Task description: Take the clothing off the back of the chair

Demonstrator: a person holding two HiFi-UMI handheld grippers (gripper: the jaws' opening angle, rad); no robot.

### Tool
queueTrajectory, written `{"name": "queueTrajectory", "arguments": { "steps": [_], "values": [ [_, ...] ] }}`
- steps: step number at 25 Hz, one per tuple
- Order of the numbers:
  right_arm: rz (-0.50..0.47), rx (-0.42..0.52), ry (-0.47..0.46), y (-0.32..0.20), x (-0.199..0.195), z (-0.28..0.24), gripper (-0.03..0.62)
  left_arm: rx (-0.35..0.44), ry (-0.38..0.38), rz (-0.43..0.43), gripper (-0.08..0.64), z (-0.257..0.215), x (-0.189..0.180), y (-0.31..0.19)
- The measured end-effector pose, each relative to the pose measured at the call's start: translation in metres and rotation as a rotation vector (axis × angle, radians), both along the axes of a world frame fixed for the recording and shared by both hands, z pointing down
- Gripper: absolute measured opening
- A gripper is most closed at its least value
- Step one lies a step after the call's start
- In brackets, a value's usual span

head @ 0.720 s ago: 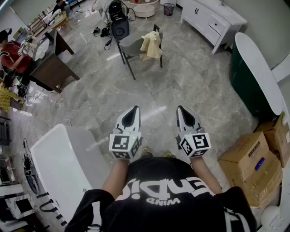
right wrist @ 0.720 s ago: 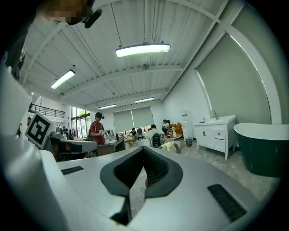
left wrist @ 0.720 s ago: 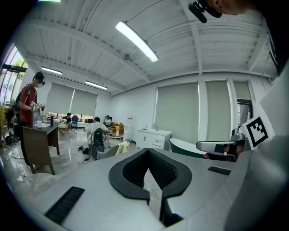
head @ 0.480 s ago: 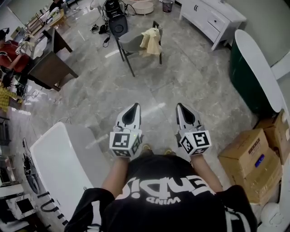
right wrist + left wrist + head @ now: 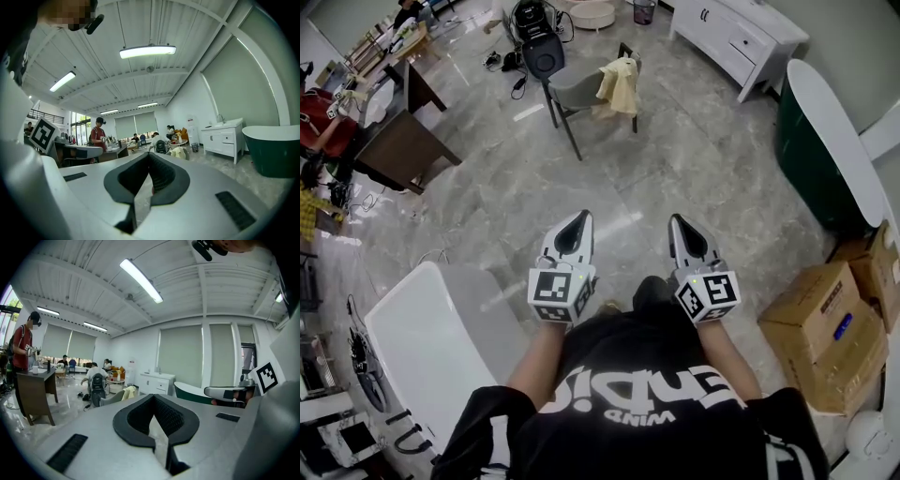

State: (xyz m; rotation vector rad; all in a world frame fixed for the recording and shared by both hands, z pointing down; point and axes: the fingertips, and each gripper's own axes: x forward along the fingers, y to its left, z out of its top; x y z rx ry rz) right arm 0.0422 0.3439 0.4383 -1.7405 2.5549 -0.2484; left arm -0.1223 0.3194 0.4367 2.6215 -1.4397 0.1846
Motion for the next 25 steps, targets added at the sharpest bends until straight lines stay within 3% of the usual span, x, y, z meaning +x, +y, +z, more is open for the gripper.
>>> {"name": "queueTrajectory", "arguments": {
  "steps": [11, 16, 25],
  "values": [
    [0.043, 0.001, -0.008, -0.076, -0.005, 0.012, 0.009, 0.0, 0.023, -0.01, 0.014, 0.009, -0.01, -0.081],
    [0.023, 0.012, -0.001, -0.15, -0.006, 0.015, 0.009, 0.005, 0.026, -0.032, 0.014, 0.012, -0.01, -0.154],
    [-0.015, 0.006, -0.029, -0.298, 0.025, 0.001, 0.009, 0.031, 0.013, -0.048, 0.014, -0.013, 0.017, -0.295]
  ]
}}
